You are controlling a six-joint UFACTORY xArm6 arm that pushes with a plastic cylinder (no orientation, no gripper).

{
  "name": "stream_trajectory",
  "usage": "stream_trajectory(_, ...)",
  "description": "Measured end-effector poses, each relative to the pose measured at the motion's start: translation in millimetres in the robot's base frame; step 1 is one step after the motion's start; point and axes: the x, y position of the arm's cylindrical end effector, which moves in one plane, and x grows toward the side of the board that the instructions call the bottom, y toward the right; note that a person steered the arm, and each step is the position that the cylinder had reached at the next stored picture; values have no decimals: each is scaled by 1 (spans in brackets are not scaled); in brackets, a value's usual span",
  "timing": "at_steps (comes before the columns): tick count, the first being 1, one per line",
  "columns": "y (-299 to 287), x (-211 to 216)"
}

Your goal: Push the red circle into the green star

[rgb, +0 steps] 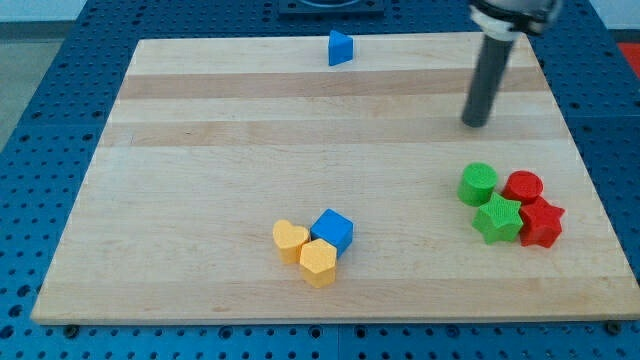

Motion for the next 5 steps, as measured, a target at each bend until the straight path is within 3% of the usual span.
stream_trajectory(2,56,68)
stream_trajectory(5,32,100)
